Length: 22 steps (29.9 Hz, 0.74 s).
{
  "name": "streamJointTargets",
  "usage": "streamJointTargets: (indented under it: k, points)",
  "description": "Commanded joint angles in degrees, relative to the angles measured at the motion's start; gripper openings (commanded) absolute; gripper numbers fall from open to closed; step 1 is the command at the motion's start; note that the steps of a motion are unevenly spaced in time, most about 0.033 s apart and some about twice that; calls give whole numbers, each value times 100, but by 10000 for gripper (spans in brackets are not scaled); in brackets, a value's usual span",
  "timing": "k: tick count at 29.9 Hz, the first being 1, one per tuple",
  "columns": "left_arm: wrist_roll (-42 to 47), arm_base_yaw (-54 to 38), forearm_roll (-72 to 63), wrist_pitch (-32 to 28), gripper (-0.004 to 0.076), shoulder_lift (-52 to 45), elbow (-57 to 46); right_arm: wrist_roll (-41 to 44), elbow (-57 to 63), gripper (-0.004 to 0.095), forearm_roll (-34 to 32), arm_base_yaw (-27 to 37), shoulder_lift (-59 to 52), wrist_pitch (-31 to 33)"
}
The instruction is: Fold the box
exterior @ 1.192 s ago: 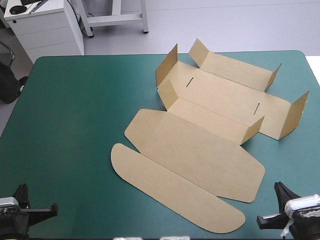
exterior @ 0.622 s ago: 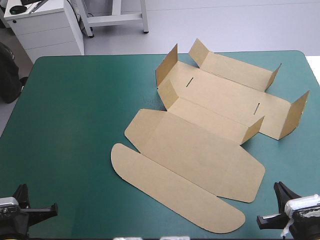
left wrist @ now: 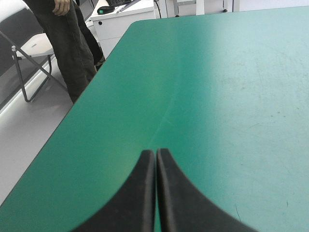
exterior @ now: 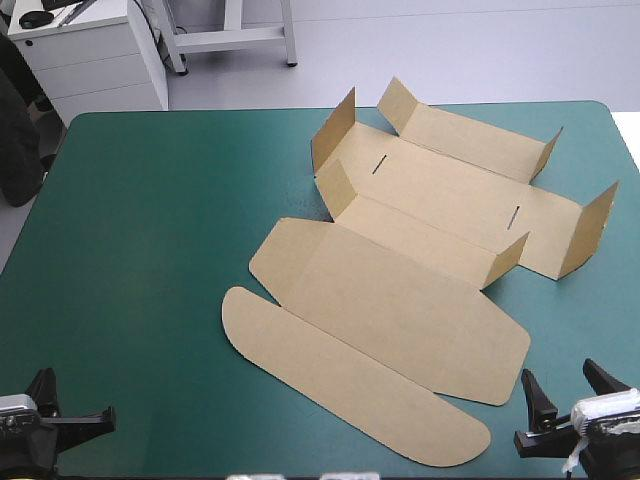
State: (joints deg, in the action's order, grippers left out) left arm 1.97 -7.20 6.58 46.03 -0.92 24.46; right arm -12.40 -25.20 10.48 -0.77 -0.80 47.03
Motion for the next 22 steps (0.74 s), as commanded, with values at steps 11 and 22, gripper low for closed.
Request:
streamJointTargets:
  k: [11,22]
  points:
    - [83,24,6,-455,-10,-79,119,2446,-815,716,-426,-20,1077,-686]
    - [92,24,6,-455,-10,-79,119,3369,-2188,729,-379,-20,3814,-735]
